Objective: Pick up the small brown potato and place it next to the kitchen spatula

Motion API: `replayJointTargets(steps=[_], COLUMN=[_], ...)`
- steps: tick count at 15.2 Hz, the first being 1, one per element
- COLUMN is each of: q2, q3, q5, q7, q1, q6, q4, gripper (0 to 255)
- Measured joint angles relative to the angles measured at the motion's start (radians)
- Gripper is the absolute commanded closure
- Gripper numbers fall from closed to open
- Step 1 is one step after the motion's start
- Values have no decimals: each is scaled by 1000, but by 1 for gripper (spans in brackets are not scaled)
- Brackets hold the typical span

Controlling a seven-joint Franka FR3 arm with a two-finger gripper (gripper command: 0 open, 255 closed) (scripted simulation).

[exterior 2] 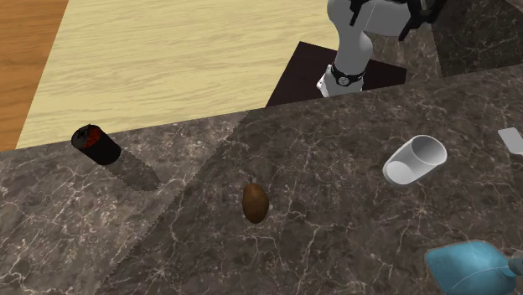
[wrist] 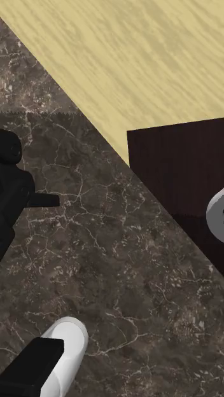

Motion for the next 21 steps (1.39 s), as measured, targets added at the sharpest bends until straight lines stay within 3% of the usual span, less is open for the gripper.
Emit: replayJointTargets(steps=[4,11,21], q2=[58,270,656], q3=[-20,-87,-164], q5=[-11,-36,-17], q7=[-27,-122,-266], q1=[-3,-12,-17], q6=[64,241,433], q4=[-10,15,192], gripper=[0,0,0])
